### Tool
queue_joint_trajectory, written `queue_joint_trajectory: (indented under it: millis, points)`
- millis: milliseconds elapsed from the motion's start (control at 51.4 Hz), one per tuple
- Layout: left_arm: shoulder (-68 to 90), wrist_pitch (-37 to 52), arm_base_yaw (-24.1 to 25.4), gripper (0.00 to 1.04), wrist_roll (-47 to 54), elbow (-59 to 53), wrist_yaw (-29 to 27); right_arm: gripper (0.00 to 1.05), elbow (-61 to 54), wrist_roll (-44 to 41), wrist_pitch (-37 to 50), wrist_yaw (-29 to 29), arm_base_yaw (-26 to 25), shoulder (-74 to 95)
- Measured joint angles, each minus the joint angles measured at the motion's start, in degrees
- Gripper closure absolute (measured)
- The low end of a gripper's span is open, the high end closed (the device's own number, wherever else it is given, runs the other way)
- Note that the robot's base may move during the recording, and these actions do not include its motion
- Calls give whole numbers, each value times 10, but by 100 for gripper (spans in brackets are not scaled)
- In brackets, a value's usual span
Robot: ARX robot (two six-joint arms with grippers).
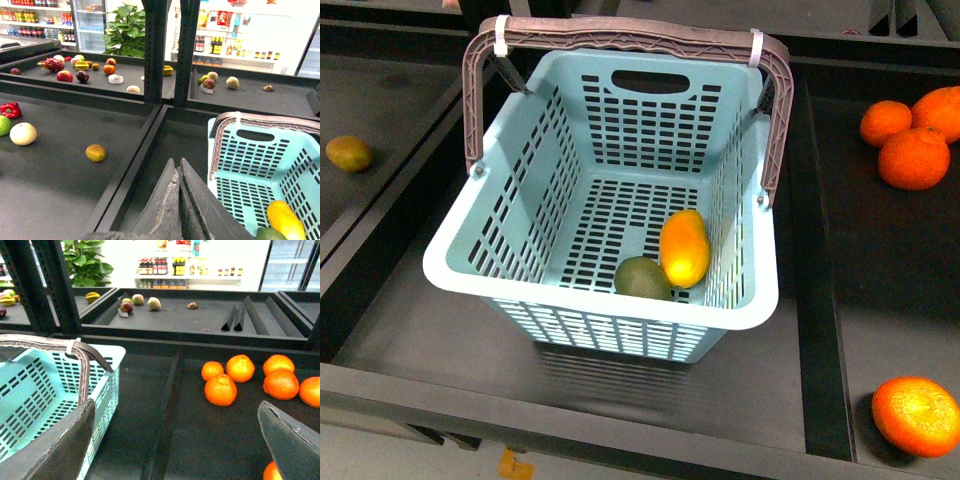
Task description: Pick mango and avocado into basket
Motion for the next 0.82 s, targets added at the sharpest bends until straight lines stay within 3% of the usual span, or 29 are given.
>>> queue_joint_trajectory:
  millis: [253,428,681,818]
  points:
    - [0,0,0,101,0,0,0,9,0,0,0,0,0,0]
    - [0,0,0,58,0,0,0,9,0,0,0,0,0,0]
    - [0,0,0,10,0,0,0,9,0,0,0,0,0,0]
    - [0,0,0,9,1,0,0,9,0,0,0,0,0,0]
